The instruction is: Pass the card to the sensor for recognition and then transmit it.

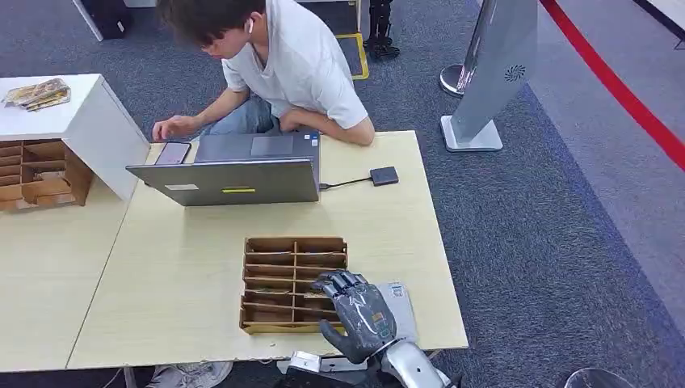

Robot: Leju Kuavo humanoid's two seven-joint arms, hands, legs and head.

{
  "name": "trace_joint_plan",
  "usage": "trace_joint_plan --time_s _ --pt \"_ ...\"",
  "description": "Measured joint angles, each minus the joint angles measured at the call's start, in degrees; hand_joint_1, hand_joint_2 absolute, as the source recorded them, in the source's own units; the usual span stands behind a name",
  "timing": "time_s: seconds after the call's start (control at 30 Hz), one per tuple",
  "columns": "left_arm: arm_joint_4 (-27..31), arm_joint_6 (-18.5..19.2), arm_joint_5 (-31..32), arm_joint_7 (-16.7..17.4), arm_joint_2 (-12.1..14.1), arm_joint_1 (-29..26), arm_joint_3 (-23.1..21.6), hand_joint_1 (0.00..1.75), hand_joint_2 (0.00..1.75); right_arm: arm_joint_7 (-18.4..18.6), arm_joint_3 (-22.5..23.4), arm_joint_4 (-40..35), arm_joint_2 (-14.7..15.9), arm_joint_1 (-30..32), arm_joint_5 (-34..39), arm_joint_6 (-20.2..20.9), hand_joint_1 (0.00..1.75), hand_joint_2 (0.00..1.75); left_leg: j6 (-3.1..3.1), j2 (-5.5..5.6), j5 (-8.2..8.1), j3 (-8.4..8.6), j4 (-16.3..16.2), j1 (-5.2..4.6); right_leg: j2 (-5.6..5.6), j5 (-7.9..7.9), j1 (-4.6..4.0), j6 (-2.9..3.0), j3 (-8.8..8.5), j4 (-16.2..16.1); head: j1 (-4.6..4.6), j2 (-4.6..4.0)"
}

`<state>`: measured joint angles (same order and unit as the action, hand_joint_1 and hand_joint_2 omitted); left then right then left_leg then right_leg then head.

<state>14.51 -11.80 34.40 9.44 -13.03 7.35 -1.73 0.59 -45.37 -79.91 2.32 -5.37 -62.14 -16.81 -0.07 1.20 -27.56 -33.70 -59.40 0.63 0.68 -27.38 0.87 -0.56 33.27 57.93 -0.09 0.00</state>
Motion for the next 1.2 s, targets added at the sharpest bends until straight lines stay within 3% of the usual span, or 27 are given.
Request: trace_joint_plan --time_s 1.2 --pt "0.0 2.1 1.6 1.8 0.0 0.9 -3.1 0.0 0.0 2.2 0.0 4.7 -2.8 -3.4 -0.5 2.4 0.56 1.75 0.0 0.0 0.0 0.0 0.0 0.0 0.0 0.0 0.0 0.0 0.0 0.0 0.0 0.0"
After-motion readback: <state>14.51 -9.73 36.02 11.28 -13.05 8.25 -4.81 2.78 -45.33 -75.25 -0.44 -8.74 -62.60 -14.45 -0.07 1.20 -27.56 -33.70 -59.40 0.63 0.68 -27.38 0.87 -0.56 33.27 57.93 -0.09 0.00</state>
